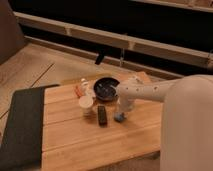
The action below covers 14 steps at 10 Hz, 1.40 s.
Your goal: Wipe the white sponge on the table
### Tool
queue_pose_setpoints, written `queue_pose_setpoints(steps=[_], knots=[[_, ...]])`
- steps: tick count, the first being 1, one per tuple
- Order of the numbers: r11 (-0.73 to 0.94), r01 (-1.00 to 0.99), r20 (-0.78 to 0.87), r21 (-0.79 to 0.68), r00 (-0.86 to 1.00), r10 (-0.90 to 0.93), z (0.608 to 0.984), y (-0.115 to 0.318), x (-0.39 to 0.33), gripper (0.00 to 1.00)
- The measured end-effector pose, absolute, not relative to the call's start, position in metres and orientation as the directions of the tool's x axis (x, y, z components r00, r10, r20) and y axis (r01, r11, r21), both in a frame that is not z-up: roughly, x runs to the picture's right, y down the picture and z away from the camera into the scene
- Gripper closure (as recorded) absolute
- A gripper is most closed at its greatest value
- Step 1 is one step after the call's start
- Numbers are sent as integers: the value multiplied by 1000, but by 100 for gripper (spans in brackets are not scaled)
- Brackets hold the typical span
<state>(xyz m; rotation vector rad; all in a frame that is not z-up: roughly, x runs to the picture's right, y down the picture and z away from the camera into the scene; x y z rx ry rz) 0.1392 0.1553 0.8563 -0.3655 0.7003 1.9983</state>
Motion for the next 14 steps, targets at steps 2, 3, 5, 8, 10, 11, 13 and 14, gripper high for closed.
queue_pose_setpoints(steps=[2,3,5,8,10,11,13,14], knots=[[-387,-835,-512,391,-547,663,863,162,164,100],[-388,-823,-507,414,-563,653,871,161,171,100],[-395,-818,-494,419,-570,656,887,149,176,100],[-387,-843,-488,373,-533,691,904,122,164,100],[-385,-864,-500,326,-503,705,908,113,140,100],[-385,-871,-508,307,-491,707,909,112,130,100],[-388,-887,-533,249,-460,710,907,114,99,100],[-392,-891,-540,230,-452,710,904,116,89,100]])
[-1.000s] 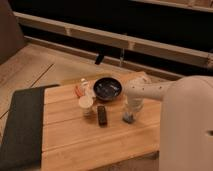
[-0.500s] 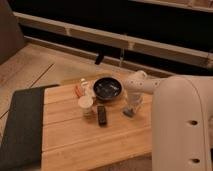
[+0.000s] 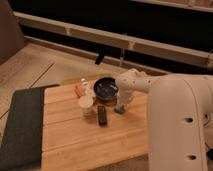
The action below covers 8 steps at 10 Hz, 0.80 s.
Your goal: Wipe the white sponge on the table
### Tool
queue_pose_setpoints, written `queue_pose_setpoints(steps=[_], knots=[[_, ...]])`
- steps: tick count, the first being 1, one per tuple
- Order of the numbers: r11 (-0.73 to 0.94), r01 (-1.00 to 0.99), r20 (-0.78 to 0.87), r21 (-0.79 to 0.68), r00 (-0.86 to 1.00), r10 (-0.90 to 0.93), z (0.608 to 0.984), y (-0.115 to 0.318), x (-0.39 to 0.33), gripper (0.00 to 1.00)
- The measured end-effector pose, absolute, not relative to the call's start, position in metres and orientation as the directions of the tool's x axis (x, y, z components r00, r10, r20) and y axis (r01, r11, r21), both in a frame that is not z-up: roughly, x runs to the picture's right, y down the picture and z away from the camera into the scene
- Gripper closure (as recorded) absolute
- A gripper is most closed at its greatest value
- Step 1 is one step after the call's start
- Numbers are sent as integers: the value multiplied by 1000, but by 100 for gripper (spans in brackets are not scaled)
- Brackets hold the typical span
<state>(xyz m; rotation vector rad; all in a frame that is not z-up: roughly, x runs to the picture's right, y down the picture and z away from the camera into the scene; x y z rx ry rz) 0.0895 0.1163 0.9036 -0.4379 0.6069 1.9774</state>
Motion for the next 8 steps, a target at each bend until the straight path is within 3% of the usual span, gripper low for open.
queue_pose_setpoints(steps=[8], knots=[[-408,-881,-552,239,-468,690,848,159,79,100]])
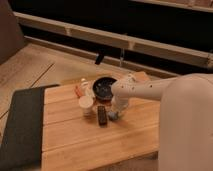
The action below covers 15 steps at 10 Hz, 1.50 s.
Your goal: Wipe the white sponge on the table
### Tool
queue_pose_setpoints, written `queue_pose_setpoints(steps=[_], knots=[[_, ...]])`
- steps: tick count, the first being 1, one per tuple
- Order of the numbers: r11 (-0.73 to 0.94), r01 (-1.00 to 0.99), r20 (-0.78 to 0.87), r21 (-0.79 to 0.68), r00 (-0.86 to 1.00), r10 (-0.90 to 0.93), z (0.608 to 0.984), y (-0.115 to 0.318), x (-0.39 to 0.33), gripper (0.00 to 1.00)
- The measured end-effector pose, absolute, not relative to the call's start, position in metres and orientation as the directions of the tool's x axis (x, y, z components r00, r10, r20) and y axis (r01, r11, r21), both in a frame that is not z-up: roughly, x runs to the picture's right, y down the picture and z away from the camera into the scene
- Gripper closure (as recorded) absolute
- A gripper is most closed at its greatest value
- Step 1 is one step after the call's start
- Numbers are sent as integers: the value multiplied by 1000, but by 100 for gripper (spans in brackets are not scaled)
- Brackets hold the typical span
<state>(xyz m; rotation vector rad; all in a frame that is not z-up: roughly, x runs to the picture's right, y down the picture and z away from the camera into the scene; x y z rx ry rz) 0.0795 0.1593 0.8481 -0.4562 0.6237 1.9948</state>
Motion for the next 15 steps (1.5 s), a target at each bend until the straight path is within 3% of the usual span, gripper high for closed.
queue_pose_setpoints(steps=[4,8,15], knots=[[-406,-858,-568,314,-513,644,844,182,103,100],[-381,-838,-543,392,-545,639,847,176,142,100],[-318,-875,-554,365,-479,681,900,140,148,100]])
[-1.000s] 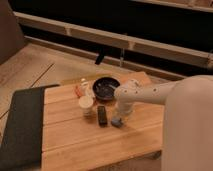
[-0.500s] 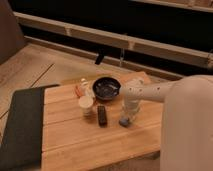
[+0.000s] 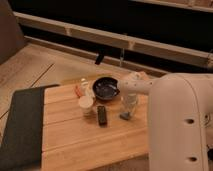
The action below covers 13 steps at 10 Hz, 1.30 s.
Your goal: Wipe the white sponge on the table
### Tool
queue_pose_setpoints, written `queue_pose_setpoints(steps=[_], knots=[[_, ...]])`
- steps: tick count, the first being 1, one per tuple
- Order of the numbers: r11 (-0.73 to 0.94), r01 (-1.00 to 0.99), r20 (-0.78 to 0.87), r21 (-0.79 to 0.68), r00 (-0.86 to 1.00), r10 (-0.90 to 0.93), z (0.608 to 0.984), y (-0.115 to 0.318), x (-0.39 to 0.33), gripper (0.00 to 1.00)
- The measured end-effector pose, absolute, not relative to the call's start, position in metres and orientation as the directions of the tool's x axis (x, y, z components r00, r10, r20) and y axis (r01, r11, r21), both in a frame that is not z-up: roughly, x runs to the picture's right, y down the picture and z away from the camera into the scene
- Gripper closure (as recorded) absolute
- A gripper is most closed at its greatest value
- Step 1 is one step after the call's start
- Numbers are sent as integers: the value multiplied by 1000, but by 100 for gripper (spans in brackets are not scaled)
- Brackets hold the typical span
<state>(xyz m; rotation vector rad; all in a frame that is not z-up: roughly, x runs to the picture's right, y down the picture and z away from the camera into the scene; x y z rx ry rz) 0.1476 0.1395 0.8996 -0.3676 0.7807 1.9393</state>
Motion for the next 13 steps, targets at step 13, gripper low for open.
queue_pose_setpoints(steps=[13], knots=[[-364,-909,-611,202,-408,678,875,146,41,100]])
